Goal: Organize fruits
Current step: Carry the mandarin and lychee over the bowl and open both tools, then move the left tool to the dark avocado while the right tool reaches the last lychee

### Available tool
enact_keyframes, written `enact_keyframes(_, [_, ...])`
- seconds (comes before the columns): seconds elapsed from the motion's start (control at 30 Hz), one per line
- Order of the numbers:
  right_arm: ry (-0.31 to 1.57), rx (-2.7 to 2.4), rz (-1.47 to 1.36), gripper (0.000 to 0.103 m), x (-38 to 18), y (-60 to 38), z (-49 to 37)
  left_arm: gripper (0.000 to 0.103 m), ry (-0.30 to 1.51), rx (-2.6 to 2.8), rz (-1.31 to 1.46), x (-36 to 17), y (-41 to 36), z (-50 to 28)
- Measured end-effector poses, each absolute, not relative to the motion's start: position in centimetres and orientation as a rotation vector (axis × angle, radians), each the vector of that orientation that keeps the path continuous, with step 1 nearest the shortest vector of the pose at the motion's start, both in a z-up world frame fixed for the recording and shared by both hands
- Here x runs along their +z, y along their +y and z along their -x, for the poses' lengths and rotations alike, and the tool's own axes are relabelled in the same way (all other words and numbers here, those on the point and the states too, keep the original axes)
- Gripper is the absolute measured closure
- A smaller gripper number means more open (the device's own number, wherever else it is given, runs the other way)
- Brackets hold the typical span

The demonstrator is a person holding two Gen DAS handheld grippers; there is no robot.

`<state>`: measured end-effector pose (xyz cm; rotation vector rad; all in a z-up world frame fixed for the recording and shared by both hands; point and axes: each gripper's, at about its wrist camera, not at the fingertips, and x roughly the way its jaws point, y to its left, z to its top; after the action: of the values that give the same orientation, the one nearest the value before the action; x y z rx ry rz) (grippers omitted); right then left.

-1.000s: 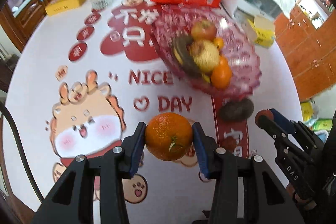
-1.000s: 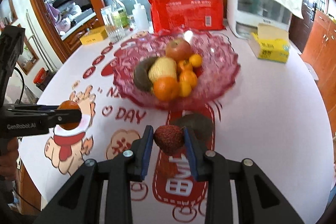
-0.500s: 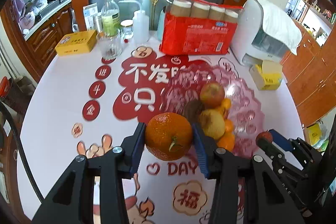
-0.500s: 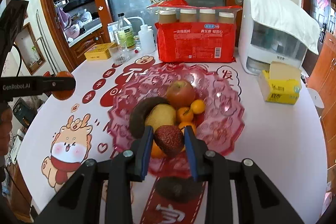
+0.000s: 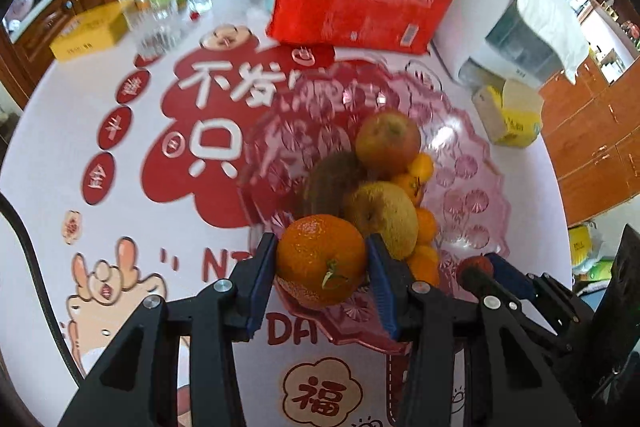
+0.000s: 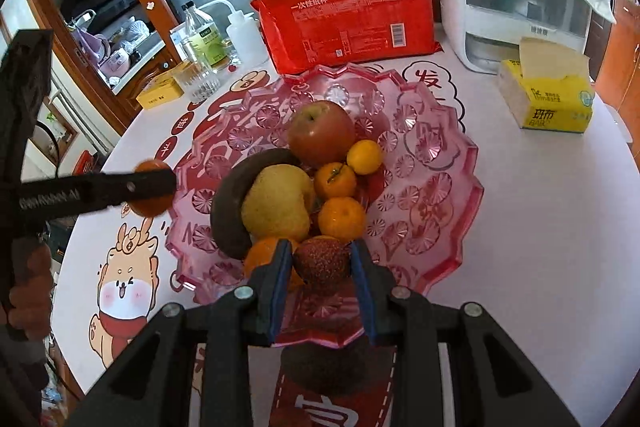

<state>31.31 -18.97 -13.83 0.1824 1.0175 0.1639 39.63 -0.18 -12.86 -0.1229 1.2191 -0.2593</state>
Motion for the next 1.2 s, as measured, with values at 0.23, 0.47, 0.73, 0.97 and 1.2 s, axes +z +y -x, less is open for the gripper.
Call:
enact_keyframes(0.23, [1.034, 0.149, -0.196, 0.070, -14.7, -18.9, -31.8, 0.040, 1.248, -0.310, 0.109, -14.3, -0.8, -39.9])
enact_keyframes(0.47, [0.992, 0.131, -0.214, 0.049, -13.2, -19.0, -30.7, 0.022, 1.185, -0.359, 0.121, -12.3, -0.6, -38.3])
enact_keyframes(0.73, [0.960, 0.081, -0.241, 0.048, -11.3, -19.8, -27.8, 0.016, 1.223, -0.357, 0.138, -12.6, 0.0, -34.6])
enact_keyframes(0.97, [0.984, 0.062, -0.278, 0.048, -12.1, -20.0, -24.2, 0.014, 1.257, -0.352, 0.138, -13.0, 0.3, -30.5])
enact_keyframes(1.2, [1.026, 0.091, -0.313, 0.048, -13.0, -19.8, -20.4, 0.014, 1.305, -0.344, 0.146, -13.9, -0.4, -27.1])
